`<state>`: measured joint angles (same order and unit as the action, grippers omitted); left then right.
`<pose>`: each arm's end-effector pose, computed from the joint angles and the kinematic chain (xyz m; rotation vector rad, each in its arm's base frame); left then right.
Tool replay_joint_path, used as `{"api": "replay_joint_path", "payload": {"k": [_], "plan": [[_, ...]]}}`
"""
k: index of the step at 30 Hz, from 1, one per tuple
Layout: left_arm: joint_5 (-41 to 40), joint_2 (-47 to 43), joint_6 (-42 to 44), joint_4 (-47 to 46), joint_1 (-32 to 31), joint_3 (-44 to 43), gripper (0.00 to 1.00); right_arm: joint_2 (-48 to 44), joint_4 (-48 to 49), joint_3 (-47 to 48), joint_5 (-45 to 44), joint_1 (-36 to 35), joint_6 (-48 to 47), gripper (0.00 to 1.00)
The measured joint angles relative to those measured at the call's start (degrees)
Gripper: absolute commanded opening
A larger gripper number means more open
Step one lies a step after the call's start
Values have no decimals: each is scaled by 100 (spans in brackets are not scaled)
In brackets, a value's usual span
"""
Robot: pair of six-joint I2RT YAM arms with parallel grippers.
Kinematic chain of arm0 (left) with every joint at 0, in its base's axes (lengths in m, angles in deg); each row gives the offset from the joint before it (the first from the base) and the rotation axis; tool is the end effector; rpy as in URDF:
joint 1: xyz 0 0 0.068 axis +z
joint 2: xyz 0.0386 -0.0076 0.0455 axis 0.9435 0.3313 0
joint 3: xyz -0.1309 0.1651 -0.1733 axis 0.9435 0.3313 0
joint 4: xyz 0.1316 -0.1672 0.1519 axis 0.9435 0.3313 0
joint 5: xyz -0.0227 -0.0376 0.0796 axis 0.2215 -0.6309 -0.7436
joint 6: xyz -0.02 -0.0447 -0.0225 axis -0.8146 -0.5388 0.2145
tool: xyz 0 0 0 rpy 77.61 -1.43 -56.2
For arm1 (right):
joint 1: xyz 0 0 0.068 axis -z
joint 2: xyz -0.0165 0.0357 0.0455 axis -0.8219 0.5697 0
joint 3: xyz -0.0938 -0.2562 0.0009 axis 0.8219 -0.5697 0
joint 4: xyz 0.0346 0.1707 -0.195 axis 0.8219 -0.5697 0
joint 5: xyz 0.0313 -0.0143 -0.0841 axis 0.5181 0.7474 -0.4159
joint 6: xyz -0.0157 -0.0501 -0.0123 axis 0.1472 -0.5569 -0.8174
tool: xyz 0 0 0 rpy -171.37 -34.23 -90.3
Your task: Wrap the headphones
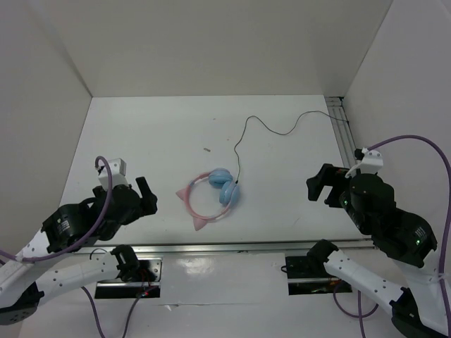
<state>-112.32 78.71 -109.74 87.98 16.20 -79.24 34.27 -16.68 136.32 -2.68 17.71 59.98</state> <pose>0.0664 -0.0529 0.3567 -0.4044 2.1144 -0.2882 0.0512 0.0178 0.4088 0.1432 2.0145 0.2124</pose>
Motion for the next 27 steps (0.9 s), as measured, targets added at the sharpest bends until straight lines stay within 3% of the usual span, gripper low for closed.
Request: {"api": "replay_joint_path", "payload": {"k": [8, 15, 21, 27], "plan": [[160, 190, 22, -168, 0, 0, 100, -57, 155, -59, 170, 0, -144, 100], [535, 758, -173, -1445, 9, 522, 100, -39, 756, -361, 752, 0, -271, 100], [1137, 2964, -308, -3060, 354, 1154, 100, -37, 1320, -1220, 1587, 0, -282, 100], [1453, 4752, -767, -3742, 748, 1078, 98, -208, 1593, -1565, 2214, 0, -269, 100]]}}
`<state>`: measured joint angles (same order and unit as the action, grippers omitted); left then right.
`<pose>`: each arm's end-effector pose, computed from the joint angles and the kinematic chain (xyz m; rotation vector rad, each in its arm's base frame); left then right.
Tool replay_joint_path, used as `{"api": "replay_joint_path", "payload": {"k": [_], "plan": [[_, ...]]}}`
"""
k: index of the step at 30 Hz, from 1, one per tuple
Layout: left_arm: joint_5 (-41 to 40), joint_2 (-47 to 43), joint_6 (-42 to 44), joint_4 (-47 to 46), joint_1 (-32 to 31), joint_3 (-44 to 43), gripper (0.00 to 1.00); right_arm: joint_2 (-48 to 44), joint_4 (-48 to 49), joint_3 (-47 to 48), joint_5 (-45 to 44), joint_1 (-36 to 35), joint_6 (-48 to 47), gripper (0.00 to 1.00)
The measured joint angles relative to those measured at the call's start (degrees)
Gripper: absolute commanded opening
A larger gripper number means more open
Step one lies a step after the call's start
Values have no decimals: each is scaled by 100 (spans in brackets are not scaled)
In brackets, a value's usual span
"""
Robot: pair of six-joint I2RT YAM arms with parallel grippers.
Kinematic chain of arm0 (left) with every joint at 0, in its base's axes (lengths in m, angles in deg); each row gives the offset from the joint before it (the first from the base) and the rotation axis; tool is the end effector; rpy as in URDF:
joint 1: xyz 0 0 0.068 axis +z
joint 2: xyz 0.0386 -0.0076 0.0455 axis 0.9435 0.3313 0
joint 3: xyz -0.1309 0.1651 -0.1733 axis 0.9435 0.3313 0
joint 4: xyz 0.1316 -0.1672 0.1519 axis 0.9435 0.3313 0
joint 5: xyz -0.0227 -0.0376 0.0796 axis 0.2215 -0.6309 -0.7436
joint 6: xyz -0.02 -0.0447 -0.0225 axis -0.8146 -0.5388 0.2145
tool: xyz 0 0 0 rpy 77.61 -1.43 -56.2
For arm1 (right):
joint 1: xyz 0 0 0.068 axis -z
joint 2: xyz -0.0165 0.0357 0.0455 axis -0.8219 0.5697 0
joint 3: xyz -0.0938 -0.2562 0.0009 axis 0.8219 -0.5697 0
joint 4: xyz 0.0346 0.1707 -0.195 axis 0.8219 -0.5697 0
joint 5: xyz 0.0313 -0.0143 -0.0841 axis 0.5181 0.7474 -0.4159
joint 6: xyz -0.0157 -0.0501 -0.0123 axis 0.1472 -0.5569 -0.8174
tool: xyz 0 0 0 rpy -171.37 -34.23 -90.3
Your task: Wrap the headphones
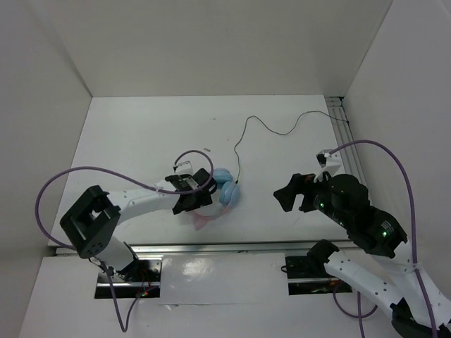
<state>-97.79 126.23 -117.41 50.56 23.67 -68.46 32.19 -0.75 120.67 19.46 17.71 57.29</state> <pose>0.2000 -0.1911 0.1903 -0.5494 2.4758 -0.1151 0.0768 0.0539 0.3603 -0.1381 2.0810 0.5732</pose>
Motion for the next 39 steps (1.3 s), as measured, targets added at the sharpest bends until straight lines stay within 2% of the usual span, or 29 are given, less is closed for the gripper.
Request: {"api": "replay_joint_path", "payload": {"k": [3, 6, 8, 9, 10, 13, 14, 16, 20, 23, 25, 28, 30, 34, 36, 39], "plan": [[46, 433, -293, -109, 153, -17, 97, -170, 142, -39, 186, 0, 13, 100], [52, 551, -603, -146, 197, 52, 91, -251, 229, -42, 286, 0, 13, 100], [-4, 540, -758, -157, 197, 103, 80, -254, 262, -66, 297, 0, 11, 100], [-48, 535, -796, -168, 201, 127, 70, -251, 264, -76, 319, 0, 7, 100], [-81, 533, -866, -177, 208, 155, 51, -247, 275, -90, 337, 0, 4, 100], [-168, 533, -1029, -234, 269, 212, 25, -238, 376, -151, 411, 0, -7, 100], [-181, 533, -1047, -249, 284, 232, 9, -221, 396, -160, 424, 0, -7, 100], [-173, 533, -1088, -341, 302, 238, 0, -179, 442, -168, 442, 0, -13, 100], [-186, 529, -1091, -341, 289, 223, 0, -125, 595, -214, 448, 0, -20, 100], [-306, 496, -1266, 184, 162, 28, 0, -125, 918, -413, 555, 2, -13, 100], [-557, 415, -1469, 1019, -31, -334, 0, -133, 1362, -706, 793, 2, -7, 100], [-1093, 129, -1663, 2820, -385, -1276, 0, -186, 2286, -1401, 1211, 0, 0, 100], [-1390, -350, -1591, 3401, -538, -1768, 0, -127, 2857, -1843, 1432, 0, 31, 100], [-1860, -1825, -1067, 3906, -551, -2527, 0, 188, 3930, -2435, 1834, 2, 59, 100], [-2065, -2459, -678, 4157, -319, -2920, 0, 393, 4492, -2686, 1996, 2, 13, 100], [-2367, -2957, 44, 4459, 195, -3637, 0, 861, 5366, -2979, 2197, 9, -114, 100]]}}
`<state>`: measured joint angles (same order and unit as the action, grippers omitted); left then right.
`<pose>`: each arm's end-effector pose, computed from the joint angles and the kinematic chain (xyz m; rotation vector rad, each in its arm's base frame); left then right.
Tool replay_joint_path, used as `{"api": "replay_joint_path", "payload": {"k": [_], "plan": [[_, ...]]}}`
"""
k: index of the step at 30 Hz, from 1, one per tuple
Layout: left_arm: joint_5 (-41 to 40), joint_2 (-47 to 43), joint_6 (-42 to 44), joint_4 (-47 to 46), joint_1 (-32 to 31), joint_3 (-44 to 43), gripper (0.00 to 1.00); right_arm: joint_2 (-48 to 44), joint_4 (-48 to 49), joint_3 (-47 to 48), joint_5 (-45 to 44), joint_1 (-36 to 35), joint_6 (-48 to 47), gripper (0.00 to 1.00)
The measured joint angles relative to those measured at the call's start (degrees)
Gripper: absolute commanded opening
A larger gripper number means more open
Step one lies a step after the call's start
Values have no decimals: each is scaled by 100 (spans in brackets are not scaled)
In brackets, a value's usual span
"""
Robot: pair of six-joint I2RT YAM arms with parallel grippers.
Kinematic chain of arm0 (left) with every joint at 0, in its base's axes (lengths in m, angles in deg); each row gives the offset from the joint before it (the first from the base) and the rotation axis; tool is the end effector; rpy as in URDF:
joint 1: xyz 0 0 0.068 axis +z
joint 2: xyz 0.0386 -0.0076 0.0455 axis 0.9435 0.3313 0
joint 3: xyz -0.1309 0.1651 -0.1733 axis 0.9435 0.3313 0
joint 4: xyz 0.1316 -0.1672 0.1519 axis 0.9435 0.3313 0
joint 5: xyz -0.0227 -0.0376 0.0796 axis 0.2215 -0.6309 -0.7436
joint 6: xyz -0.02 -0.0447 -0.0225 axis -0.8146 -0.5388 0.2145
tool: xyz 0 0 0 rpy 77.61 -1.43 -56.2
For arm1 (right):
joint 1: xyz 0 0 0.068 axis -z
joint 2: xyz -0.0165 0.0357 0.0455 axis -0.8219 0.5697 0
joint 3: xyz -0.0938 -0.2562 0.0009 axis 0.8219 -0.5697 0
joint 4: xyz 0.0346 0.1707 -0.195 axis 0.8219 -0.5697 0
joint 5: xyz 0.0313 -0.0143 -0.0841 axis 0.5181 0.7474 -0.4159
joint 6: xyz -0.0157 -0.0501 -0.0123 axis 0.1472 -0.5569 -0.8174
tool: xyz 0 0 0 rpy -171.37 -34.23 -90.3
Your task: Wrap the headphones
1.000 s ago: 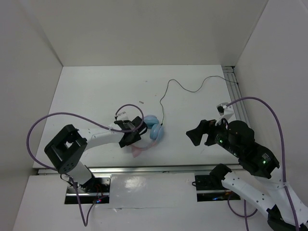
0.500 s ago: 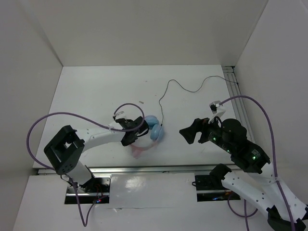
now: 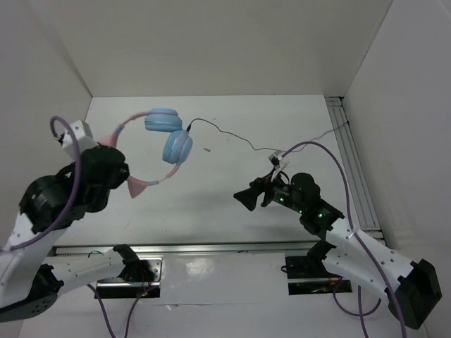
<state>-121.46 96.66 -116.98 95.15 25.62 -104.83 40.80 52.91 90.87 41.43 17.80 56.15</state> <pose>0.1020 -0.0635 0.4419 -0.7467 1.9032 -0.1524 0.1363 0.1164 0.2625 -0.4120 1.8374 1.0067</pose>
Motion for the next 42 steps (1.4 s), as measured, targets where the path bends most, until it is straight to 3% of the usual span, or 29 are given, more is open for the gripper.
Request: {"api": "replay_joint_path", "payload": {"k": [6, 10, 15, 20, 24, 28, 29, 33, 34, 36, 38, 42], "plan": [[326, -35, 1969, -68, 629, -1403, 0, 1139, 1414, -170, 46, -31, -535, 100], [695, 203, 2680, -37, 837, -1808, 0, 1484, 1764, -92, -50, -129, -1091, 100], [901, 501, 2959, 304, 870, -1996, 0, 1526, 1698, 531, -46, -682, -1818, 100], [1161, 654, 3042, 466, 903, -2236, 0, 1314, 1805, 841, -785, -1191, -2465, 100], [1375, 603, 3121, 466, 925, -2417, 0, 1591, 1895, 841, -1338, -1097, -2712, 98], [1513, 520, 3134, 503, 929, -2417, 0, 2197, 2232, 841, -1768, -894, -2774, 91], [1552, 514, 3139, 505, 929, -2417, 0, 2339, 2323, 841, -1827, -828, -2778, 87], [1657, 483, 3141, 516, 929, -2417, 0, 2817, 2699, 841, -1768, -540, -2828, 56], [1668, 474, 3141, 516, 929, -2417, 0, 2935, 2776, 841, -1700, -450, -2820, 31], [1683, 461, 3143, 518, 929, -2417, 0, 3134, 2859, 841, -1515, -297, -2776, 10], [1672, 446, 3143, 525, 929, -2417, 0, 3244, 2874, 841, -1403, -201, -2710, 0], [1414, 409, 3145, 527, 929, -2341, 0, 3056, 3042, 616, -1375, -173, -2599, 0]]}}
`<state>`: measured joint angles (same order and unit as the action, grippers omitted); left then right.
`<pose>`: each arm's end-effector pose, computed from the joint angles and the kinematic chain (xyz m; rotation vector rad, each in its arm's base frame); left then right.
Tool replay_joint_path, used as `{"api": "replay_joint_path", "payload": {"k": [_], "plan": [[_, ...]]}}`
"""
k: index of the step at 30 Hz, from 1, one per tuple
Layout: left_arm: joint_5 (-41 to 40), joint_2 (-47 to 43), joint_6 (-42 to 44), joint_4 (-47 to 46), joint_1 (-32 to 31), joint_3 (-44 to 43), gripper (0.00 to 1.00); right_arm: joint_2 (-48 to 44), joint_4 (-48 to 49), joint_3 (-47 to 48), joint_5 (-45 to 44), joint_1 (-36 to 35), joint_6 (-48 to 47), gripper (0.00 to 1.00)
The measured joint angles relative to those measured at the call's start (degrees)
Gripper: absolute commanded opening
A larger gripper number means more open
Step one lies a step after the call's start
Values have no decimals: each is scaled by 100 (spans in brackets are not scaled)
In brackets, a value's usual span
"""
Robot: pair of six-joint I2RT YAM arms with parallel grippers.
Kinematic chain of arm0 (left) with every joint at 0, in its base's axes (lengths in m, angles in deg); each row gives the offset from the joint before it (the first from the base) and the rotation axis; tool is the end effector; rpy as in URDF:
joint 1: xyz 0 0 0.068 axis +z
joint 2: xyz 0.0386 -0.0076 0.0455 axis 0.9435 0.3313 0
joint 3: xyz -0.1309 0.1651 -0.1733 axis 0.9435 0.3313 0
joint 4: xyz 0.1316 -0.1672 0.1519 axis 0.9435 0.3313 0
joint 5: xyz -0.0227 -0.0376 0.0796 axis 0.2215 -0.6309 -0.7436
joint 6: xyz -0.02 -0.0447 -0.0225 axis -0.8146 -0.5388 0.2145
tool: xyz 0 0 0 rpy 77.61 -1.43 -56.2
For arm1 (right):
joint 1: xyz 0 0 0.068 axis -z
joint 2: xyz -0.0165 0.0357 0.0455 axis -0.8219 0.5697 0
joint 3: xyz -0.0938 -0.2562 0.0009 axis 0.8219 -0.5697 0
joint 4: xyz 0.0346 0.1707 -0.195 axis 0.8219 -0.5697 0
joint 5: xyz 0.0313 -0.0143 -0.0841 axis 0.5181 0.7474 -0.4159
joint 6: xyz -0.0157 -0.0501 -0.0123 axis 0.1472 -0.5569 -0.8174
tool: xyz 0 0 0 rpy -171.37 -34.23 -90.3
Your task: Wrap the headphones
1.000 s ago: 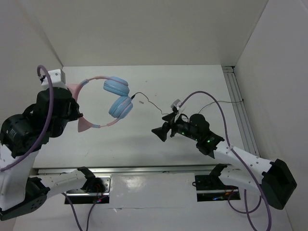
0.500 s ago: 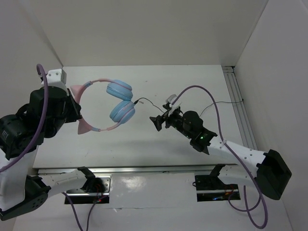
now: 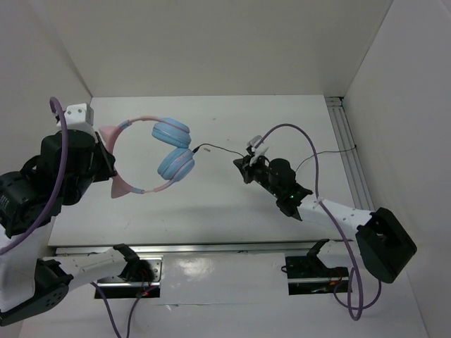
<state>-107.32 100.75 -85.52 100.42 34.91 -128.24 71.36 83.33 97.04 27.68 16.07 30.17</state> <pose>0.0800 -0.0318 0.5163 -0.3407 1.9728 -0.1173 0.2118 0.1741 0.2469 -0.6061 1.5829 0.5247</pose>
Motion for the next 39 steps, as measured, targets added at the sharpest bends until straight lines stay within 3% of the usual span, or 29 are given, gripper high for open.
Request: {"api": "replay_joint_path", "payload": {"k": [10, 19, 24, 33, 39], "plan": [[-610, 37, 20, -210, -79, 1346, 0, -1947, -723, -487, -518, -452, 236, 0], [-286, 1545, 562, -1069, -1694, 2146, 2, -2924, -2417, 442, 350, -645, 120, 2], [254, 1768, 933, -1451, -2107, 2452, 2, -3410, -3230, 846, 610, -695, 15, 2], [446, 1902, 1091, -1816, -2225, 2688, 0, -3530, -4360, 1377, 1108, -706, -63, 0], [645, 2061, 1189, -2140, -2658, 3128, 0, -3141, -4937, 1596, 1777, -706, -219, 0]]}}
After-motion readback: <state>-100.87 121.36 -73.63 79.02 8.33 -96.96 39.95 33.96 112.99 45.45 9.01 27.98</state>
